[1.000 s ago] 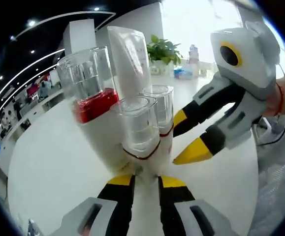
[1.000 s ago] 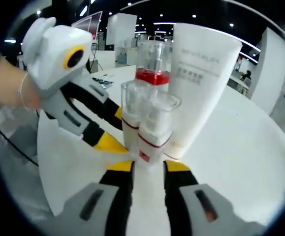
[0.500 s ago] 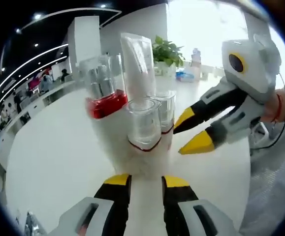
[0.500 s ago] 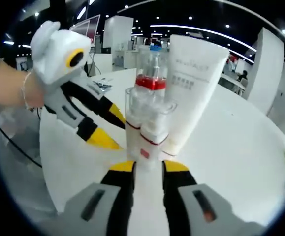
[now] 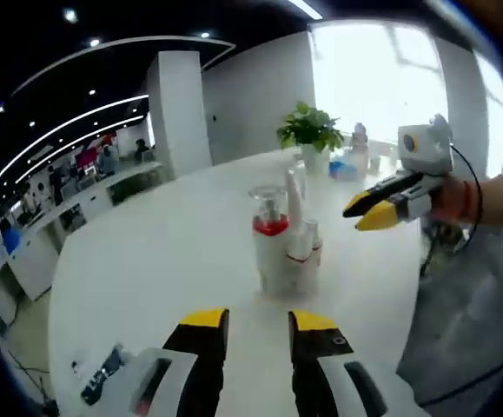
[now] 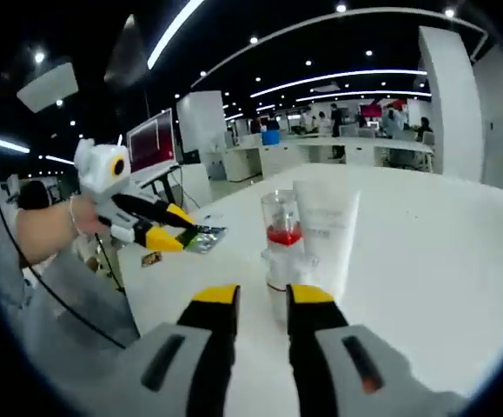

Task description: Arrange the skincare products in the storage area until every visible bottle or jar stands upright without overlapping.

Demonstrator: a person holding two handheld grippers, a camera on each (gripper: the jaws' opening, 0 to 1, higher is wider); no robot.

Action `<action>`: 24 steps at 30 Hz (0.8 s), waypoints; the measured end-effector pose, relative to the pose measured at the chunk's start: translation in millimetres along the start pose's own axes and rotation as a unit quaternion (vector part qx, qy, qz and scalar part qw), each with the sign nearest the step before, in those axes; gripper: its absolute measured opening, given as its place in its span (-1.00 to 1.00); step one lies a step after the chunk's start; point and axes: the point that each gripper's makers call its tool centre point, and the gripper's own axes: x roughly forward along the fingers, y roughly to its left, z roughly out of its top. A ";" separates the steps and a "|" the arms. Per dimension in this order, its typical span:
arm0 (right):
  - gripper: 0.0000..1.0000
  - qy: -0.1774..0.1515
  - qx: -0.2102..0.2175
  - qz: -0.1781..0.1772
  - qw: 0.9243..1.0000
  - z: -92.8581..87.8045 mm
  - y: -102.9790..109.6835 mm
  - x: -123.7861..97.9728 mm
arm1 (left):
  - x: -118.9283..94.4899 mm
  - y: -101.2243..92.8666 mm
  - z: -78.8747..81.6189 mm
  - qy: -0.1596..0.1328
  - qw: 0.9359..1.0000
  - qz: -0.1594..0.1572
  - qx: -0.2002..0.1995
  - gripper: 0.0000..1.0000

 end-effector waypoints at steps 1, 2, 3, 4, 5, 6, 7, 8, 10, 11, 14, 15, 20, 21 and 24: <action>-0.55 -0.004 0.002 0.007 1.000 3.4 6.3 1.4 | -7.3 5.4 -1.6 -0.001 1.000 0.010 0.000 -0.42; -0.55 -0.008 0.004 0.014 1.000 6.5 12.3 3.0 | -13.4 11.0 -4.0 -0.001 1.000 0.018 -0.002 -0.42; -0.55 -0.012 0.008 0.031 0.999 10.9 25.3 8.5 | -22.8 21.2 -7.5 -0.004 0.999 0.036 -0.007 -0.42; -0.55 -0.011 0.009 0.035 0.999 11.4 28.3 10.1 | -28.1 27.3 -10.3 -0.005 0.999 0.046 -0.010 -0.42; -0.55 -0.012 0.012 0.046 0.999 12.7 35.4 14.2 | -36.4 36.6 -16.6 -0.002 0.998 0.058 -0.015 -0.42; -0.55 -0.012 0.017 0.062 0.998 14.1 46.2 20.9 | -41.1 43.3 -21.2 0.001 0.997 0.069 -0.019 -0.42; -0.55 -0.011 0.016 0.071 0.997 14.5 54.1 27.2 | -45.8 49.5 -26.4 0.005 0.997 0.078 -0.022 -0.42; -0.54 -0.010 0.014 0.081 0.997 14.9 62.1 33.5 | -50.6 55.7 -31.6 0.009 0.996 0.087 -0.026 -0.42; -0.54 -0.007 0.009 0.097 0.995 14.7 75.9 46.3 | -61.1 69.3 -43.5 0.015 0.994 0.103 -0.028 -0.41; -0.54 -0.005 0.006 0.103 0.995 13.6 83.8 56.2 | -66.8 78.6 -50.6 0.018 0.993 0.116 -0.033 -0.41; -0.52 0.007 0.011 0.111 0.994 7.2 98.8 81.7 | -76.3 97.1 -64.5 0.019 0.989 0.134 -0.055 -0.41; -0.52 0.015 0.014 0.116 0.993 3.8 105.9 92.6 | -78.2 102.7 -68.1 0.022 0.988 0.139 -0.058 -0.41; -0.50 0.042 0.014 0.140 0.989 -4.8 132.7 138.2 | -75.1 150.0 -88.8 0.047 0.986 0.151 -0.058 -0.39; -0.49 0.053 0.013 0.149 0.987 -8.8 139.7 150.1 | -72.9 158.1 -93.8 0.055 0.984 0.153 -0.065 -0.39; -0.46 0.088 0.022 0.165 0.982 -26.0 155.4 182.4 | -60.2 183.5 -110.3 0.081 0.984 0.146 -0.070 -0.38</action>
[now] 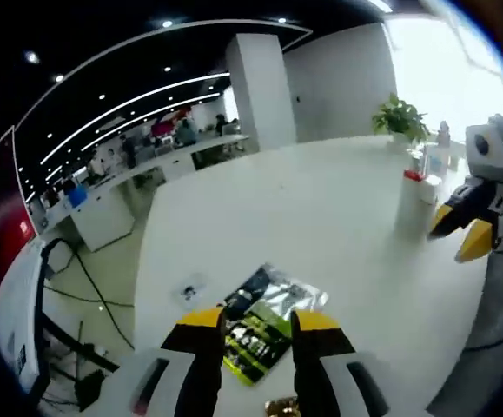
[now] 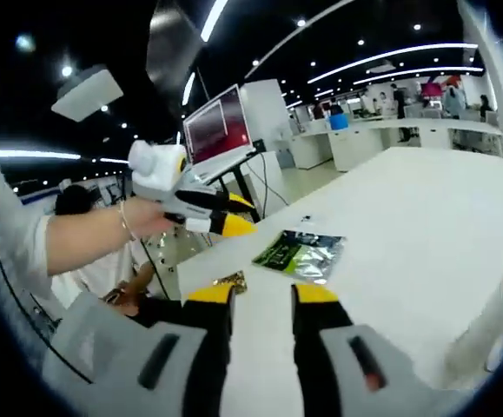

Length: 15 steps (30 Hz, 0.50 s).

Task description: Arrange the skincare products in the storage area until every visible bottle or jar stands upright without overlapping.

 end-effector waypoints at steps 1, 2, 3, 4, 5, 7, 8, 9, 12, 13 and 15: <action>-0.46 0.006 0.008 -0.007 1.000 -3.4 -3.1 9.1 | 9.0 10.0 -7.1 0.026 0.999 0.001 0.032 -0.38; -0.46 0.012 0.010 -0.009 1.000 -6.4 -4.6 18.1 | 15.3 13.5 -7.6 0.027 0.998 -0.003 0.050 -0.38; -0.46 0.018 0.020 -0.013 1.000 -10.4 -6.7 29.3 | 20.9 15.6 -9.9 0.032 0.997 -0.013 0.063 -0.38; -0.46 0.019 0.024 -0.016 0.999 -12.3 -8.9 35.7 | 31.2 23.0 -11.9 0.037 0.998 -0.018 0.053 -0.38; -0.46 0.024 0.030 -0.021 0.999 -15.3 -10.4 40.1 | 35.9 26.2 -13.7 0.044 0.998 -0.022 0.049 -0.37; -0.46 0.035 0.029 -0.029 0.999 -21.6 -13.9 50.4 | 44.2 30.8 -15.4 0.052 0.997 -0.030 0.049 -0.36; -0.46 0.040 0.028 -0.031 0.998 -24.7 -15.2 53.4 | 48.2 31.4 -15.0 0.050 0.997 -0.036 0.049 -0.35; -0.46 0.053 0.029 -0.042 0.997 -31.0 -19.7 56.5 | 55.0 30.7 -16.5 0.053 0.997 -0.047 0.042 -0.34; -0.46 0.072 0.031 -0.051 0.996 -41.7 -27.1 66.9 | 72.4 38.3 -28.3 0.078 0.994 -0.053 0.046 -0.34; -0.46 0.073 0.033 -0.052 0.995 -42.7 -28.0 68.3 | 77.3 40.4 -31.9 0.086 0.994 -0.056 0.042 -0.34; -0.46 0.079 0.044 -0.057 0.994 -45.9 -32.1 75.8 | 88.4 39.7 -40.2 0.100 0.992 -0.073 0.002 -0.34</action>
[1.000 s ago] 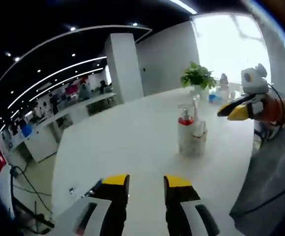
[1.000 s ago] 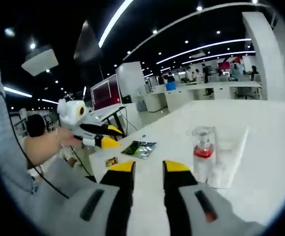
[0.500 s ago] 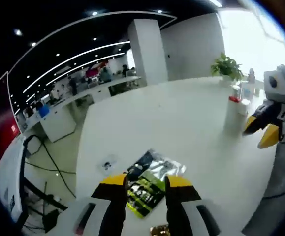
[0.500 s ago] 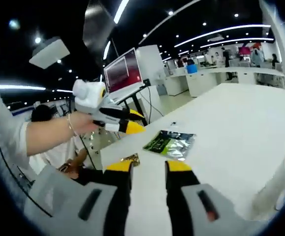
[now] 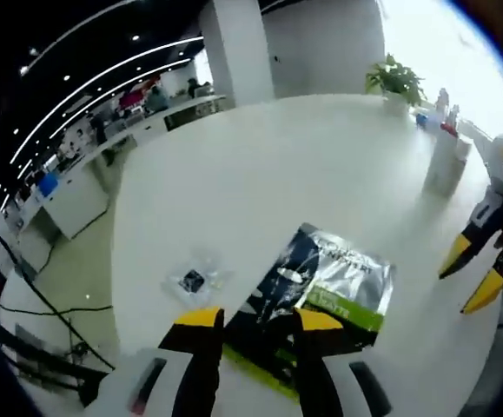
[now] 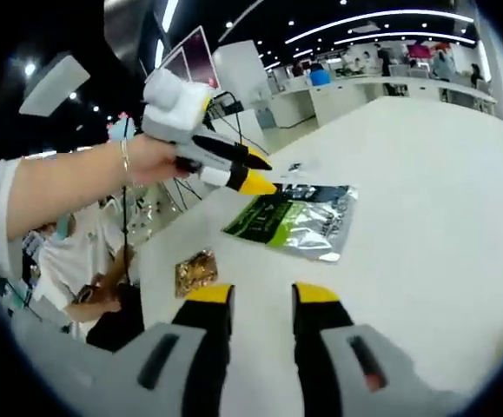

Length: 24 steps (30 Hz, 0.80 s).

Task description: Arrange the skincare products in the storage area until every visible bottle or jar stands upright without overlapping.

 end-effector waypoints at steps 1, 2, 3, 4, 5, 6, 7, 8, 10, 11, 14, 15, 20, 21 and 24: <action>-0.46 0.000 0.004 -0.001 1.000 0.2 -0.6 2.5 | 3.6 -0.4 -0.6 -0.001 1.000 -0.009 -0.014 -0.34; -0.46 0.001 0.010 -0.001 1.000 0.0 -0.6 5.1 | 6.7 0.5 -3.5 0.009 1.000 -0.013 -0.027 -0.35; -0.46 0.003 0.011 -0.003 1.000 -0.1 -1.0 9.0 | 10.8 4.4 -3.2 0.007 1.000 -0.009 -0.024 -0.37; -0.46 0.004 0.014 -0.006 1.000 0.1 -1.5 11.6 | 11.7 5.3 -2.8 0.005 1.000 -0.008 -0.020 -0.38; -0.46 0.005 0.016 -0.009 1.000 0.5 -2.0 13.8 | 14.9 7.7 -3.0 0.003 1.000 -0.008 -0.019 -0.38; -0.46 0.005 0.020 -0.010 1.000 1.5 -2.3 17.3 | 18.3 9.5 -4.0 0.004 1.000 -0.012 -0.026 -0.39; -0.46 0.006 0.023 -0.011 1.000 2.1 -2.4 19.5 | 19.1 7.1 -2.5 -0.001 0.999 -0.024 -0.042 -0.40; -0.46 0.007 0.029 -0.011 0.999 2.5 -2.0 21.8 | 19.8 5.0 -1.1 -0.006 0.997 -0.035 -0.063 -0.41; -0.46 0.010 0.039 -0.008 0.999 3.6 0.9 27.6 | 18.1 2.6 -1.4 -0.006 0.994 -0.048 -0.096 -0.48; -0.46 0.012 0.040 -0.008 0.999 3.9 1.8 29.3 | 17.0 4.7 -4.6 0.003 0.995 -0.046 -0.092 -0.52; -0.46 0.017 0.032 -0.015 0.999 5.1 2.7 33.8 | 13.2 -1.8 -9.7 0.007 0.996 -0.057 -0.065 -0.63; -0.46 0.018 0.032 -0.016 0.999 4.5 2.2 34.6 | 9.6 -7.4 -14.4 0.015 0.996 -0.064 -0.067 -0.64; -0.50 0.017 0.045 -0.035 0.998 2.1 -9.3 35.1 | -3.4 -26.7 -26.9 0.026 0.994 -0.092 -0.051 -0.68; -0.50 0.012 0.058 -0.037 0.998 5.4 -12.4 36.0 | -5.4 -32.0 -29.4 0.028 0.993 -0.102 -0.055 -0.70; -0.50 0.009 0.070 -0.041 0.997 7.8 -18.3 36.3 | -7.2 -37.5 -32.3 0.028 0.991 -0.114 -0.060 -0.71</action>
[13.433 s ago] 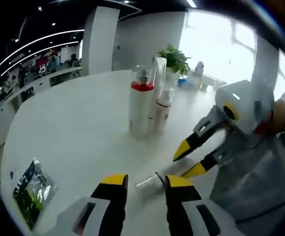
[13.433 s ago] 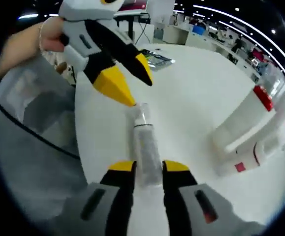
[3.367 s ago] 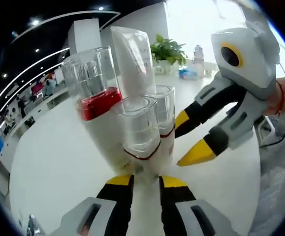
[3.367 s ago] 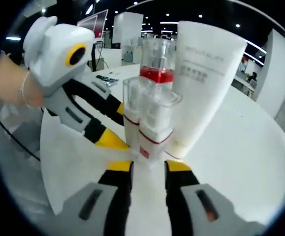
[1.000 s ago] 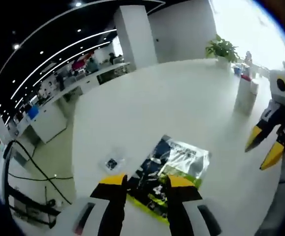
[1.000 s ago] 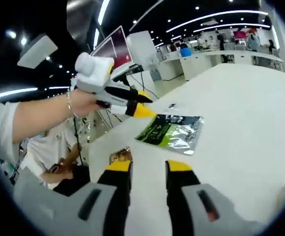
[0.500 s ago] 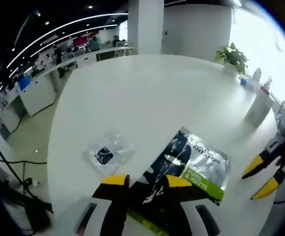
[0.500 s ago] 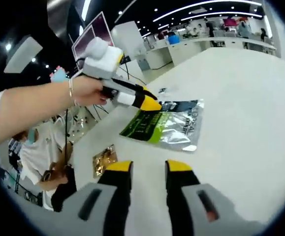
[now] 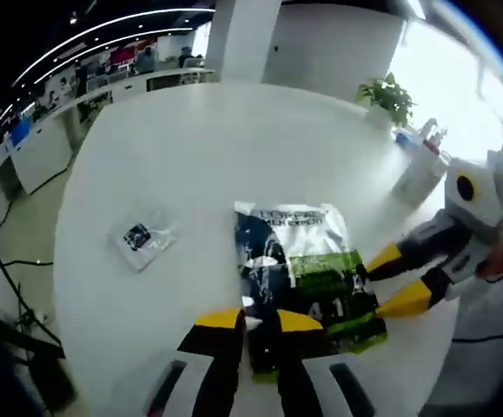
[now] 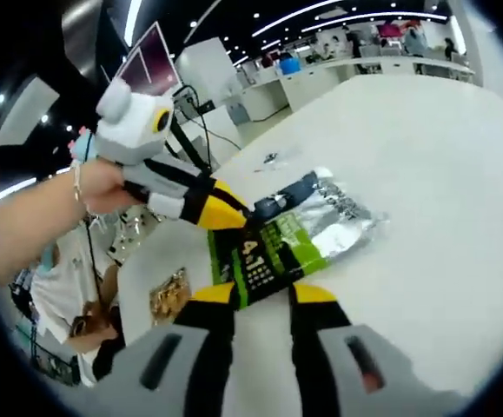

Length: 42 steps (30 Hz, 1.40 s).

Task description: Arrange the skincare products in the storage area until every visible bottle or jar stands upright without overlapping.

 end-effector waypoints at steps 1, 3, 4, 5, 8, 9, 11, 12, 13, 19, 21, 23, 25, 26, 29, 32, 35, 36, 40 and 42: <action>-0.52 -0.003 0.008 -0.007 1.000 2.2 -5.1 0.5 | -1.0 -7.1 -2.0 0.002 1.000 -0.012 -0.011 -0.73; -0.62 -0.001 0.025 -0.012 1.000 2.1 -10.5 2.4 | -1.3 -22.4 -4.2 0.006 0.998 -0.054 -0.043 -0.79; -0.65 -0.004 0.034 -0.018 0.999 2.7 -12.9 1.2 | -1.4 -37.9 -6.0 0.013 0.992 -0.099 -0.078 -0.80; -0.68 -0.007 0.032 -0.033 0.999 4.3 -19.7 0.0 | 0.1 -38.0 -4.7 0.013 0.991 -0.094 -0.096 -0.83; -0.74 -0.002 0.032 -0.027 0.999 3.0 -19.2 -1.6 | 1.1 -38.6 -7.9 0.022 0.988 -0.086 -0.127 -0.92; -0.77 -0.001 0.031 -0.030 0.999 3.2 -20.0 -0.9 | 2.0 -44.6 -6.9 0.015 0.986 -0.095 -0.139 -0.92; -0.80 0.003 0.028 -0.033 0.999 2.3 -21.3 -1.4 | 2.6 -46.1 -6.9 0.010 0.986 -0.095 -0.136 -0.94; -0.86 0.003 0.023 -0.032 0.999 2.8 -20.9 -2.6 | 3.2 -48.2 -6.9 0.007 0.986 -0.093 -0.137 -0.94; -0.89 0.003 0.022 -0.032 0.999 3.2 -20.4 -2.3 | 3.5 -49.7 -6.6 0.006 0.986 -0.091 -0.139 -0.95; -0.93 0.007 -0.043 -0.037 0.998 12.5 -14.0 -7.6 | -0.2 -56.6 -2.3 0.007 0.991 -0.061 -0.122 -0.97; -0.94 0.009 -0.054 -0.038 0.998 16.8 -13.0 -11.7 | -4.4 -57.6 2.9 -0.004 0.992 -0.052 -0.114 -0.97; -0.95 0.003 -0.072 -0.042 0.997 24.4 -13.7 -19.3 | -12.3 -61.0 15.2 -0.034 0.992 -0.048 -0.108 -0.97; -0.95 -0.007 -0.077 -0.044 0.996 31.5 -13.1 -28.7 | -21.1 -64.8 28.0 -0.066 0.990 -0.049 -0.116 -0.97; -0.94 -0.019 -0.073 -0.040 0.996 38.1 -10.8 -39.2 | -25.6 -66.8 32.4 -0.076 0.988 -0.050 -0.124 -0.98; -0.94 -0.038 -0.062 -0.033 0.997 44.7 -7.6 -57.6 | -43.9 -83.1 49.1 -0.113 0.985 -0.050 -0.118 -0.97; -0.94 -0.057 -0.067 -0.033 0.996 46.4 -4.9 -77.7 | -53.9 -101.3 60.4 -0.133 0.986 -0.040 -0.090 -0.97; -0.94 -0.073 -0.081 -0.041 0.993 46.6 -4.6 -98.6 | -59.6 -123.1 68.6 -0.146 0.986 -0.033 -0.072 -0.97; -0.94 -0.077 -0.085 -0.043 0.992 46.3 -5.4 -104.3 | -60.4 -128.2 70.7 -0.150 0.986 -0.032 -0.068 -0.97; -0.94 -0.093 -0.088 -0.044 0.991 43.6 -8.9 -127.4 | -62.7 -147.8 76.7 -0.162 0.984 -0.030 -0.063 -0.97; -0.94 -0.108 -0.083 -0.042 0.990 42.7 -11.0 -142.7 | -65.9 -158.9 84.0 -0.182 0.979 -0.034 -0.091 -0.97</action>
